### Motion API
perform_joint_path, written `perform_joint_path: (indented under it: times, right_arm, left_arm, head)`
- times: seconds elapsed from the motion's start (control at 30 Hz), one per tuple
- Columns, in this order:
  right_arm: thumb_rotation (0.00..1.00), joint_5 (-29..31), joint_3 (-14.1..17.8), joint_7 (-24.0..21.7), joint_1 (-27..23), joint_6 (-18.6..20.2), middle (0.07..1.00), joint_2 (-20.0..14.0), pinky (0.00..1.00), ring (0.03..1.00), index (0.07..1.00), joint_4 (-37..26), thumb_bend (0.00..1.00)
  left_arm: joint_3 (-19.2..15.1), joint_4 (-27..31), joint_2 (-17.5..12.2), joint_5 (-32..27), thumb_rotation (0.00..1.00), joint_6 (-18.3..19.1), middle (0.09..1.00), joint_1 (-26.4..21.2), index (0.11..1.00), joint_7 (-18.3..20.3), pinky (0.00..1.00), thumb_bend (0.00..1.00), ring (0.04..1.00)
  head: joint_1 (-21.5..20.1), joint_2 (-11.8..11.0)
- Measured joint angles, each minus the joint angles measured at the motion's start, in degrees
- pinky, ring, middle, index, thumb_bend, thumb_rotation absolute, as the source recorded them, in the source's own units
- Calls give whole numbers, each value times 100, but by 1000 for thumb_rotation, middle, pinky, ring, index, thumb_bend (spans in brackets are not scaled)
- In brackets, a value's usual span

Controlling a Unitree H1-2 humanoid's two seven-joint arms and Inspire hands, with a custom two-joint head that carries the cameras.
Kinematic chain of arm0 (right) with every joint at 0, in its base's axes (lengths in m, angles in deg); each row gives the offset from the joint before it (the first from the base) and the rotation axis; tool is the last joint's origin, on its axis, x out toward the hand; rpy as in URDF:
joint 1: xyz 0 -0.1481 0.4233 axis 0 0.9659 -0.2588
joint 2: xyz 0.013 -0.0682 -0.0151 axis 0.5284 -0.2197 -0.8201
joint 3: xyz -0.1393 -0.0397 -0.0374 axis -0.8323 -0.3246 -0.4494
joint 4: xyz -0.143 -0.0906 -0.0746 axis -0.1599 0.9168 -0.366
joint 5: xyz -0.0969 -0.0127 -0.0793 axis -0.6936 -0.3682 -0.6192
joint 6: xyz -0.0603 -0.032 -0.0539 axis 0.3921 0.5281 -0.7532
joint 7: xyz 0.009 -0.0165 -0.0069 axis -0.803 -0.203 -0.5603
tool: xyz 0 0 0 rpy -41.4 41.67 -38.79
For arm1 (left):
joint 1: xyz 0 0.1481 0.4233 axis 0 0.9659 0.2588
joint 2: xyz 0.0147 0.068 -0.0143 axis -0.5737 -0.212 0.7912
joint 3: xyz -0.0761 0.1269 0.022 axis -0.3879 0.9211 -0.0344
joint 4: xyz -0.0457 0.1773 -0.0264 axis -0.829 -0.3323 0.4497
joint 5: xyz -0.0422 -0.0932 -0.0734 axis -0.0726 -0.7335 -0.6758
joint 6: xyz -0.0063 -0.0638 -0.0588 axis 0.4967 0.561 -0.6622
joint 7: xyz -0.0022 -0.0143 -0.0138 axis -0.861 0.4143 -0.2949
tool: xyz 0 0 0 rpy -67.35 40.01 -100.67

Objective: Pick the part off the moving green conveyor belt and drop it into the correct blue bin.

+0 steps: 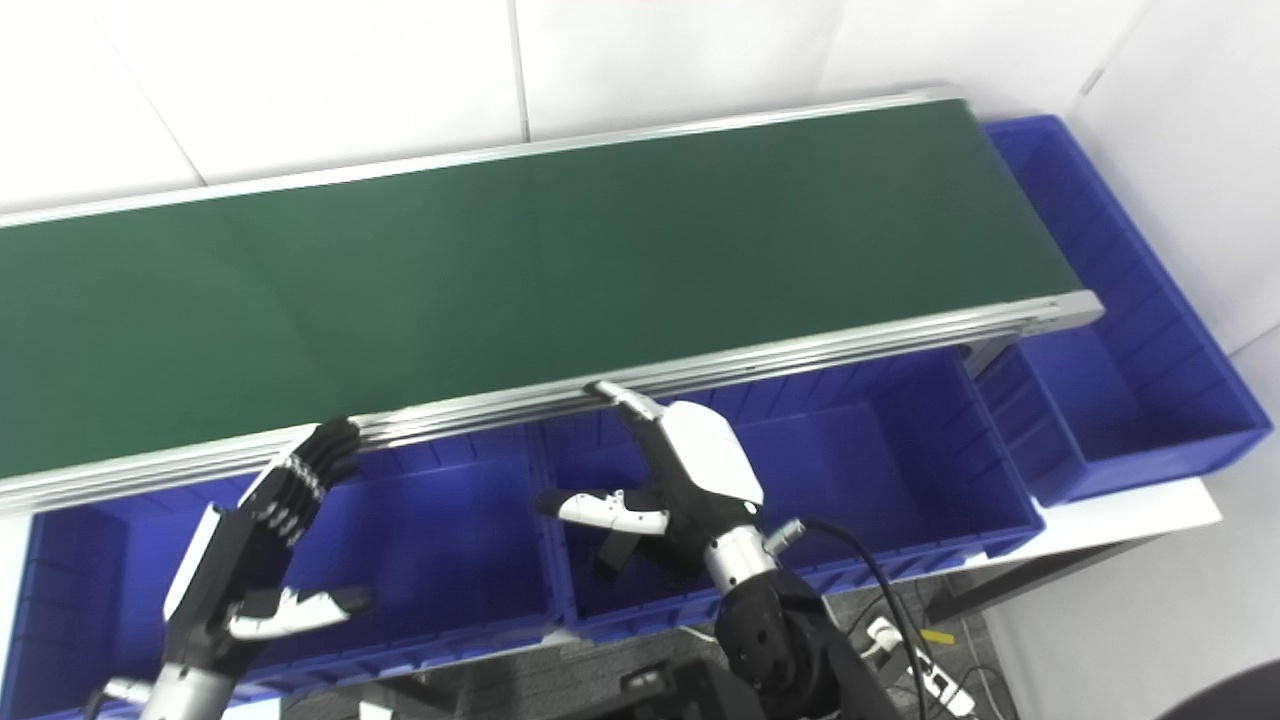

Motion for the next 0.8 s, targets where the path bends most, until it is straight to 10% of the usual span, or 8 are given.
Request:
perform_joint_path:
  times: [0.33, 0.8]
  right_arm:
    - [762, 659, 66, 879, 193, -1176, 927, 191, 745, 843, 943, 610, 722]
    - [681, 2242, 130, 689, 182, -2718, 855, 8, 760, 813, 940, 1067, 843]
  left_arm:
    - [-6, -35, 77, -75, 231, -173, 898, 4, 880, 0, 890, 902, 907]
    - [-31, -156, 282, 87, 251, -281, 902, 89, 876, -179, 898, 900, 913]
  head:
    - [70, -35]
    - [756, -299]
